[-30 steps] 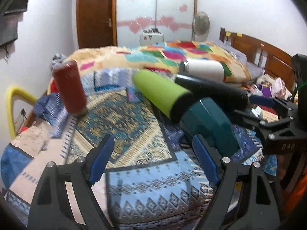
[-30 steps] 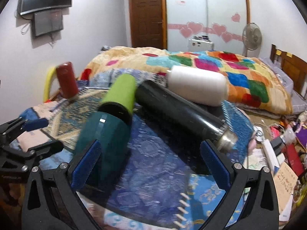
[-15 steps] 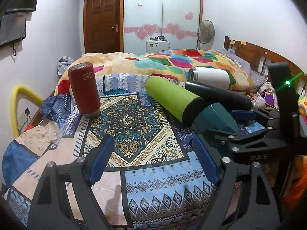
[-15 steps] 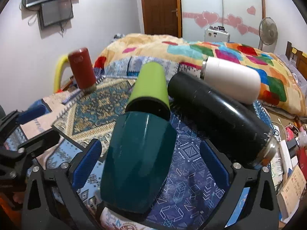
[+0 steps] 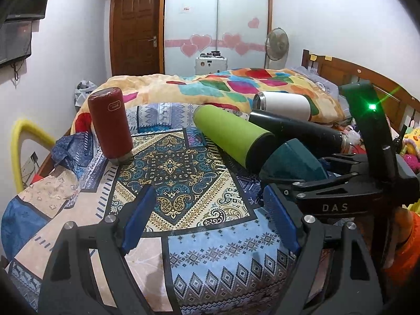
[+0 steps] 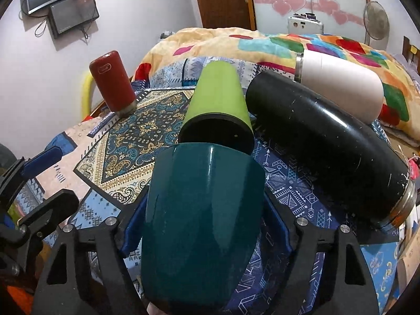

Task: Flip cup upright
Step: 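Lower the upright teal cup onto the quilt and open the left gripper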

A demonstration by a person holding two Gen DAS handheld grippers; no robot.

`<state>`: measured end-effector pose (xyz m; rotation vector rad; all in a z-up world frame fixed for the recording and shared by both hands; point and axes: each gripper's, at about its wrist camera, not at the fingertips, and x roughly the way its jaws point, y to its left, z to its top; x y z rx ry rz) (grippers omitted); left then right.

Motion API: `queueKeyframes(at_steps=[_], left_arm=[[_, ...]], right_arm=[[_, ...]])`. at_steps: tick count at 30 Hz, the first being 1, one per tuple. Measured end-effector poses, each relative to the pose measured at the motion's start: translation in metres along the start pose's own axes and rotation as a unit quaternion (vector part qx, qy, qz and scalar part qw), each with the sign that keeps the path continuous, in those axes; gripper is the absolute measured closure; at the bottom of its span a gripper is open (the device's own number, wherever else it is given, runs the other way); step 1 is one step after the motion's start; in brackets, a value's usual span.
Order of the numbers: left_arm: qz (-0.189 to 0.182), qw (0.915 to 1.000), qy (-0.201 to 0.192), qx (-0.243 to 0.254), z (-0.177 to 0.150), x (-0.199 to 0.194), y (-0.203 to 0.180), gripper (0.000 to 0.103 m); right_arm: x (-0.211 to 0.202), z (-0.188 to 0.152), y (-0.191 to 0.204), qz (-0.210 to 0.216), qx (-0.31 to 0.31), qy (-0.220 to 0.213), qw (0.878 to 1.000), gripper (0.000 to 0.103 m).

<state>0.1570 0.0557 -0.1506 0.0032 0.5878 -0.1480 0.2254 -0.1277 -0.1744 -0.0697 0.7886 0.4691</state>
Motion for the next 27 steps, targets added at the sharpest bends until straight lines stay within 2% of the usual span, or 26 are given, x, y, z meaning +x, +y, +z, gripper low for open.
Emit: queueKeyframes(at_steps=[10,15,27], left_arm=[[-0.002,0.9997,-0.022,-0.002,0.011,-0.016,-0.003,0.018],[-0.004,0.9992,-0.040,-0.004,0.016,-0.025,-0.006,0.010],[-0.008,0.9989,-0.045,-0.008,0.015,-0.027,-0.005,0.006]], right_arm=[[-0.042,0.003,0.003,-0.011,-0.022,-0.064,0.998,0.030],[-0.049,0.008,0.007,-0.019,-0.032,-0.086,0.996,0.030],[-0.036,0.008,0.006,-0.018,-0.038,-0.090,0.995,0.030]])
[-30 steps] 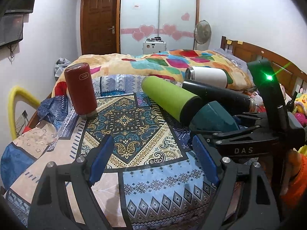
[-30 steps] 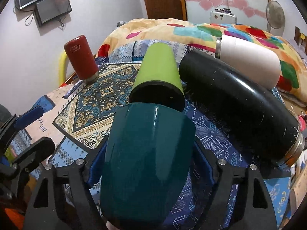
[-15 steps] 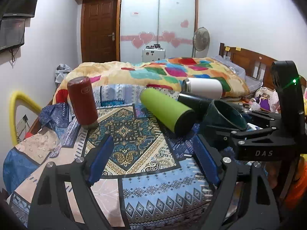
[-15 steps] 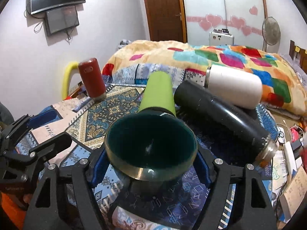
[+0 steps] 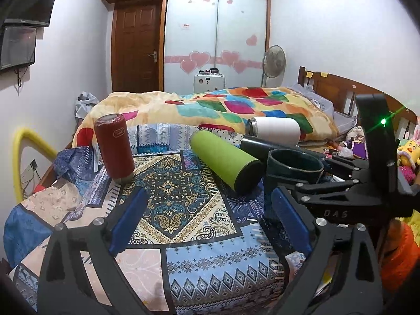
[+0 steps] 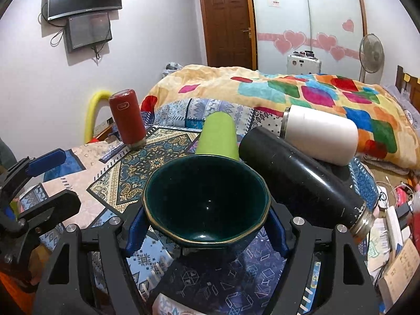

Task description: Flip cup upright

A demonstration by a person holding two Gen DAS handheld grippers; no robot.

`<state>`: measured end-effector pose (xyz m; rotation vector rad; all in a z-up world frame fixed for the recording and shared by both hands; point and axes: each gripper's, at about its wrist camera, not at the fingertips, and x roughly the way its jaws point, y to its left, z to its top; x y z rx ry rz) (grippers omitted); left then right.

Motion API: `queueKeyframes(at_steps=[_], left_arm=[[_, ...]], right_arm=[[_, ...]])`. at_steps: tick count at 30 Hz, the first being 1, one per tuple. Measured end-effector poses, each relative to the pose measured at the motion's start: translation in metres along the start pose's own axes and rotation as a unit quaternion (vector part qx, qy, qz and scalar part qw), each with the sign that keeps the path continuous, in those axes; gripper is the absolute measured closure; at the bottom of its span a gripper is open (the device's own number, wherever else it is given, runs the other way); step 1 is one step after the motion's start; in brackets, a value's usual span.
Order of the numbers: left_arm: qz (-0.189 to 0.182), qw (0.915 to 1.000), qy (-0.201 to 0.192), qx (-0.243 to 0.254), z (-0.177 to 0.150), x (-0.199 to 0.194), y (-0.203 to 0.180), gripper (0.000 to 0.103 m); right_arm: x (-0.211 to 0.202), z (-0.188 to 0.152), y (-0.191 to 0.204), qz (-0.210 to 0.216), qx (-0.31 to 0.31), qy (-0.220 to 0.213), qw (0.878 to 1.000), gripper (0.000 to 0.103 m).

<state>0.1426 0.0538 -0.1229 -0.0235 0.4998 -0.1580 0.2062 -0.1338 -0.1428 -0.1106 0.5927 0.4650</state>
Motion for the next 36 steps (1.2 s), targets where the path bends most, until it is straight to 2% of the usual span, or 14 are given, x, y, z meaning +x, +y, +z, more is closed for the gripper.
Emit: queueKeyframes(at_steps=[10,13,16,20,24,27,36], left_arm=[[0.000,0.9999,0.006,-0.010,-0.002,0.001,0.003,0.006],[-0.003,0.9999,0.007,-0.015,-0.001,-0.002,0.002,0.006],[-0.005,0.9999,0.004,-0.015,0.001,-0.009,-0.002,0.006],[-0.006,0.9999,-0.006,-0.008,0.006,-0.022,-0.011,0.006],[-0.009,0.9994,-0.035,0.000,0.015,-0.047,-0.025,0.006],[-0.006,0.9979,-0.065,0.002,0.023,-0.070,-0.036,0.006],[0.023,0.9890,-0.146,-0.002,0.039,-0.136,-0.063,0.005]], right_arm=[[-0.001,-0.011,0.011,-0.022,-0.031,0.000,0.999,0.030],[0.002,-0.011,0.011,-0.002,-0.027,0.014,1.000,0.030],[0.002,-0.012,0.008,-0.002,-0.022,0.020,1.000,0.029],[-0.015,-0.015,0.004,0.012,-0.010,0.018,1.000,0.029],[-0.056,-0.012,0.008,0.000,-0.018,-0.023,1.000,0.029],[-0.096,-0.008,0.005,-0.008,-0.013,-0.068,0.998,0.023],[-0.188,-0.004,0.007,-0.028,0.003,-0.181,0.983,0.021]])
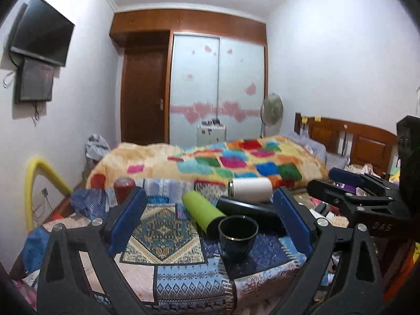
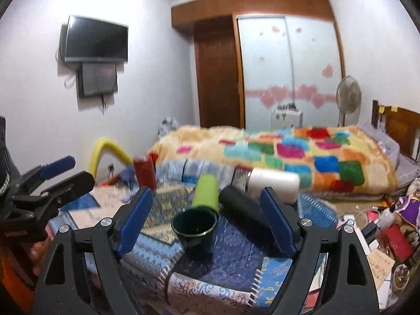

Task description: Flip cup upright

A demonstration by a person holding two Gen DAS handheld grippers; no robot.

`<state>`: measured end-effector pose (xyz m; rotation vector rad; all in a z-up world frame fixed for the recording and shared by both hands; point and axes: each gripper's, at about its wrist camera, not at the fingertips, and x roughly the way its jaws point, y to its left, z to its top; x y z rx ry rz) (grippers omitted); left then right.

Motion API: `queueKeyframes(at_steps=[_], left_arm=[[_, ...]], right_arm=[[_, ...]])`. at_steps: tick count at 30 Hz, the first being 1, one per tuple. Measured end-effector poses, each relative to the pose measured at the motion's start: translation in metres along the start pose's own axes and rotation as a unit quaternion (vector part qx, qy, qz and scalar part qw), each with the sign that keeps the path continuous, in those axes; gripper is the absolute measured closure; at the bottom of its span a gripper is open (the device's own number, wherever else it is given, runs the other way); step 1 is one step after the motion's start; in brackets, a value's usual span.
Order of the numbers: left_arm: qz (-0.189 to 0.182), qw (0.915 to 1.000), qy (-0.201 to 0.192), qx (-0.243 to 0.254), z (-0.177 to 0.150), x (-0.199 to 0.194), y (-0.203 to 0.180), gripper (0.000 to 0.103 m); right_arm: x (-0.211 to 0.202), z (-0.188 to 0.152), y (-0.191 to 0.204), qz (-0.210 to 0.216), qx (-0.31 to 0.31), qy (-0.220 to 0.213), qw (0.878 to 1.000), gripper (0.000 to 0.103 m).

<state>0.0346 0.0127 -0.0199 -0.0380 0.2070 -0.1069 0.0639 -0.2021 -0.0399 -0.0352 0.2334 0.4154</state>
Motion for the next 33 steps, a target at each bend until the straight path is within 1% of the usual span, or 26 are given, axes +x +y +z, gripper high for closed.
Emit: queueKeyframes(at_steps=[3,5,7,9,13,19,33], left_arm=[[0.008,0.9997,-0.021,0.002,0.005,-0.017,-0.006,0.004],[0.012,0.9994,-0.032,0.004,0.005,-0.025,-0.010,0.001],[0.018,0.9991,-0.039,0.006,0.005,-0.032,-0.012,0.000],[0.020,0.9990,-0.040,0.008,0.004,-0.036,-0.014,0.000],[0.032,0.9985,-0.042,0.014,0.002,-0.041,-0.019,0.000],[0.038,0.9980,-0.048,0.018,0.001,-0.049,-0.022,0.000],[0.042,0.9977,-0.053,0.011,0.002,-0.057,-0.021,0.000]], right_arm=[[-0.014,0.004,0.003,-0.003,0.005,-0.022,1.000,0.020],[-0.020,0.005,0.004,-0.004,0.010,-0.034,0.999,0.016],[-0.027,0.004,0.006,-0.010,0.015,-0.047,0.999,0.006],[-0.029,0.004,0.005,-0.014,0.018,-0.055,0.998,0.000],[-0.034,0.002,0.008,-0.026,0.014,-0.064,0.998,0.000],[-0.038,-0.001,0.013,-0.035,0.006,-0.066,0.997,0.000],[-0.044,-0.005,0.015,-0.036,0.005,-0.064,0.997,0.000]])
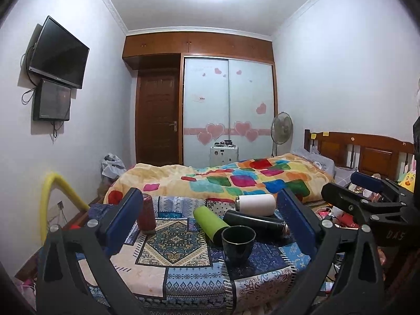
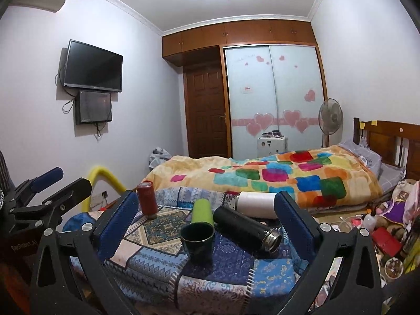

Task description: Flip cup upright

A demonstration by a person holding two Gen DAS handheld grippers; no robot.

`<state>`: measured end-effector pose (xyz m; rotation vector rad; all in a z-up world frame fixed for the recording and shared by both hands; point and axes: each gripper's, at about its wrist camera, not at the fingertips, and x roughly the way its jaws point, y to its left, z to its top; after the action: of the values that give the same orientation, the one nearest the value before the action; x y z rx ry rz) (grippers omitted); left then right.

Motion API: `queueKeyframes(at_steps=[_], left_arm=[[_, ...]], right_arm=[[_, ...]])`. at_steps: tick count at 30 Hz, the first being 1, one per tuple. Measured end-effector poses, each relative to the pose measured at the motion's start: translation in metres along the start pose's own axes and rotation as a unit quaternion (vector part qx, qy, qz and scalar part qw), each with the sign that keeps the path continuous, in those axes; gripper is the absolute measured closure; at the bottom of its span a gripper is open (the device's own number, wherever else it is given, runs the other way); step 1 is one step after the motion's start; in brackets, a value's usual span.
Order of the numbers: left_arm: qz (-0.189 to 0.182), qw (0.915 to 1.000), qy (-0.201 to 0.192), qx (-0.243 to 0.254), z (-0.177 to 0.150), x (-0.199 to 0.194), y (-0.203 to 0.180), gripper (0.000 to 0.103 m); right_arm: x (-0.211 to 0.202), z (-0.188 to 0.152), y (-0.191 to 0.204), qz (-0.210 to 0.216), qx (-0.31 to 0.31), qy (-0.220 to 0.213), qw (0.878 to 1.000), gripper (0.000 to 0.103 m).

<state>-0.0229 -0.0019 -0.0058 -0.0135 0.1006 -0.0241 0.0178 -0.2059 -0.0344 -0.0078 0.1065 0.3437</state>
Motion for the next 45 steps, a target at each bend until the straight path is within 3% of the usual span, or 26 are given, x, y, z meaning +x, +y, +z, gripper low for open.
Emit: queueKeyframes(at_steps=[45], left_arm=[[-0.004,1.0000,0.007,-0.003,-0.0054,0.0082,0.0005,0.000]], right_arm=[[-0.0004,0.0025,0.0015,-0.003,0.000,-0.005,1.000,0.000]])
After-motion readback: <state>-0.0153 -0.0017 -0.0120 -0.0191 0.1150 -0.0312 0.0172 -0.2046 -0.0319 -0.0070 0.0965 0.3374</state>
